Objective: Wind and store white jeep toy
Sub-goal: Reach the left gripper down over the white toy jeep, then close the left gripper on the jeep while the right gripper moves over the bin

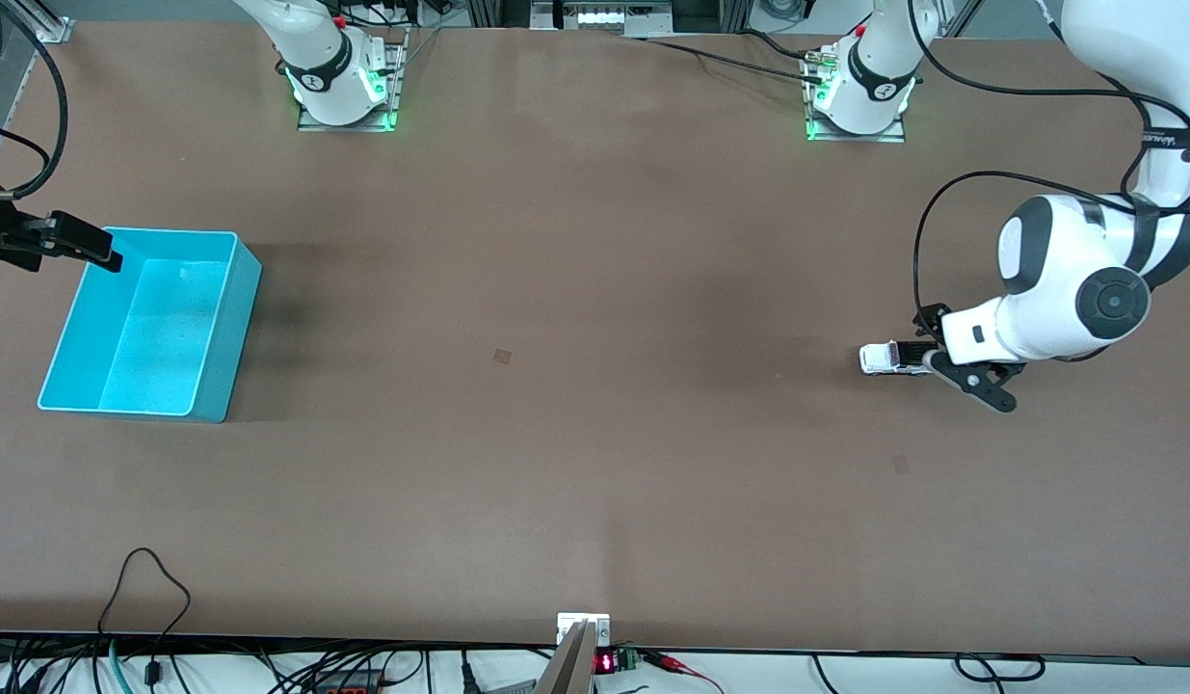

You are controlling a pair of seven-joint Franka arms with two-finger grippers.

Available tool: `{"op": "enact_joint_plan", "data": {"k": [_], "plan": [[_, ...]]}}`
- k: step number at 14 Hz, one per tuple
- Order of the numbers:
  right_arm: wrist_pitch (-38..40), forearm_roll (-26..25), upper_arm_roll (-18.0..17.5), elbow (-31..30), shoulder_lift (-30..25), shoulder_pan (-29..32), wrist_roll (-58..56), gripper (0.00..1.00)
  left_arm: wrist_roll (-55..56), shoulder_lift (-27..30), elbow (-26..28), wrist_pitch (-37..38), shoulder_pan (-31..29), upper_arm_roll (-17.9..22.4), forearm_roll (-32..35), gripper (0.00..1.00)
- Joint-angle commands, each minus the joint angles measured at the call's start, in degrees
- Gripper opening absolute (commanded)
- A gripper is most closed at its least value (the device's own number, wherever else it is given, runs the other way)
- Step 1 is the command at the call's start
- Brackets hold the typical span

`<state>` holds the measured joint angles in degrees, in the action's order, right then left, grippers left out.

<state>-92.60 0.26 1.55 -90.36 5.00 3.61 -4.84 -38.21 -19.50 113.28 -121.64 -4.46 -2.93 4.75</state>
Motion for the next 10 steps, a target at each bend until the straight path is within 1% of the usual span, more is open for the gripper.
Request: {"op": "enact_joint_plan", "data": {"k": [1, 5, 7, 10], "plan": [[0.14, 1.06, 0.04, 0.27, 0.09, 0.09, 0.53, 1.0, -12.28, 0.34, 2.3, -3.25, -1.52, -0.23, 0.96, 1.0], [0.14, 1.06, 0.04, 0.27, 0.09, 0.09, 0.44, 1.0, -30.66, -1.59, 3.35, -7.64, -1.6, -0.58, 0.7, 1.0], [0.14, 1.06, 0.04, 0.27, 0.09, 0.09, 0.44, 1.0, -37.08, -2.03, 4.14, -9.4, -1.6, -1.55, 0.44, 1.0], [0.14, 0.97, 0.04, 0.27, 0.18, 0.0, 0.53, 1.0, -43.51, -2.47, 4.94, -11.86, -1.6, -1.64, 0.17, 1.0]]}}
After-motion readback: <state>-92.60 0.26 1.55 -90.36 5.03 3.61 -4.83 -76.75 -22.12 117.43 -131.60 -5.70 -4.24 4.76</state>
